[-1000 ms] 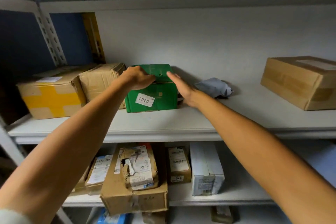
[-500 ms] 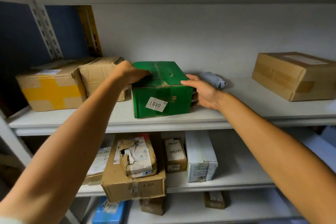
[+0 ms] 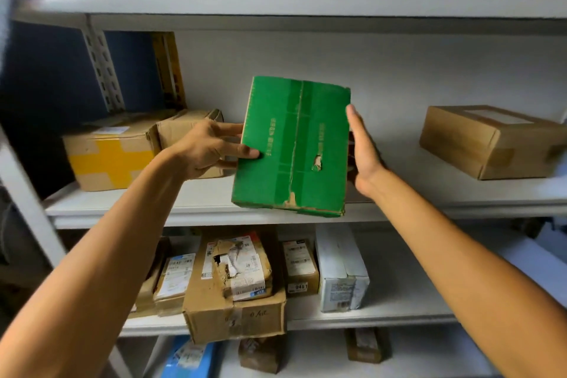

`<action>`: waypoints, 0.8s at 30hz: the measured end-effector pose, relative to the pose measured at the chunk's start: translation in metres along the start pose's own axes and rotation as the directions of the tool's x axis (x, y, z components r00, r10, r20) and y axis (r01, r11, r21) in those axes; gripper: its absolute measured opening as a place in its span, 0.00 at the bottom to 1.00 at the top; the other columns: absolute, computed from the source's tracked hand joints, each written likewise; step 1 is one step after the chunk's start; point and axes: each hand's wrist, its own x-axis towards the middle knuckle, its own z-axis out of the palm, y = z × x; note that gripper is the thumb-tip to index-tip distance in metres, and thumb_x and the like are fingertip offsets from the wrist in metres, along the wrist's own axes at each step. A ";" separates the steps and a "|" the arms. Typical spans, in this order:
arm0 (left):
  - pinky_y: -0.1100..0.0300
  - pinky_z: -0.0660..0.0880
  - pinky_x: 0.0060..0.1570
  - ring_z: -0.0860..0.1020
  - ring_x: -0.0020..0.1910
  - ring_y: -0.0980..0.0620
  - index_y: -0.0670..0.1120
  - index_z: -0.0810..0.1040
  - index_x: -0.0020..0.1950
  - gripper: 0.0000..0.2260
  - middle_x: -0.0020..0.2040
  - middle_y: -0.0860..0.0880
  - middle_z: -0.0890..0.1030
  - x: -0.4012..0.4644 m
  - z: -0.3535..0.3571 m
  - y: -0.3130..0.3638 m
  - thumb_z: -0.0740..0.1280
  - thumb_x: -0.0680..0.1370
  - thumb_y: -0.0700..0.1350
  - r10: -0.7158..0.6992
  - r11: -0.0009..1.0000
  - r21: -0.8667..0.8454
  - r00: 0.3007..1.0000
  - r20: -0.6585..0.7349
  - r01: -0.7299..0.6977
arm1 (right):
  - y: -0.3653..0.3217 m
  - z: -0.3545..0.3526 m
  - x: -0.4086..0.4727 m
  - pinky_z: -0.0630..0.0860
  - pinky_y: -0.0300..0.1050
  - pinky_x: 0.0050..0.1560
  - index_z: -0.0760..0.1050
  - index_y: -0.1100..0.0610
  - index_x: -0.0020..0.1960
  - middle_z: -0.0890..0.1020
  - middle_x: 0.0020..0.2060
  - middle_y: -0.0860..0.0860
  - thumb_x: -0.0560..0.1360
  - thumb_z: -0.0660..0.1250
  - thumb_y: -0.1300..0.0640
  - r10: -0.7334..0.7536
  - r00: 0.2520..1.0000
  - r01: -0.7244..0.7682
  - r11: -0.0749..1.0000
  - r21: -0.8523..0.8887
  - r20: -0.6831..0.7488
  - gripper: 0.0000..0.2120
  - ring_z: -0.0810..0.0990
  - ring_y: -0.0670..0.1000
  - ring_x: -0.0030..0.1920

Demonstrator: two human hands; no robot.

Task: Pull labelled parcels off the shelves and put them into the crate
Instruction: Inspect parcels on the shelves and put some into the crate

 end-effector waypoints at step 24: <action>0.35 0.76 0.58 0.83 0.57 0.40 0.43 0.78 0.53 0.34 0.54 0.41 0.84 -0.022 -0.041 0.009 0.58 0.73 0.73 0.071 0.974 -0.204 0.990 -0.121 -0.095 | -0.063 0.003 0.003 0.83 0.53 0.52 0.75 0.58 0.63 0.79 0.57 0.59 0.67 0.69 0.63 -0.355 0.901 0.364 0.931 0.011 0.251 0.24 0.83 0.58 0.58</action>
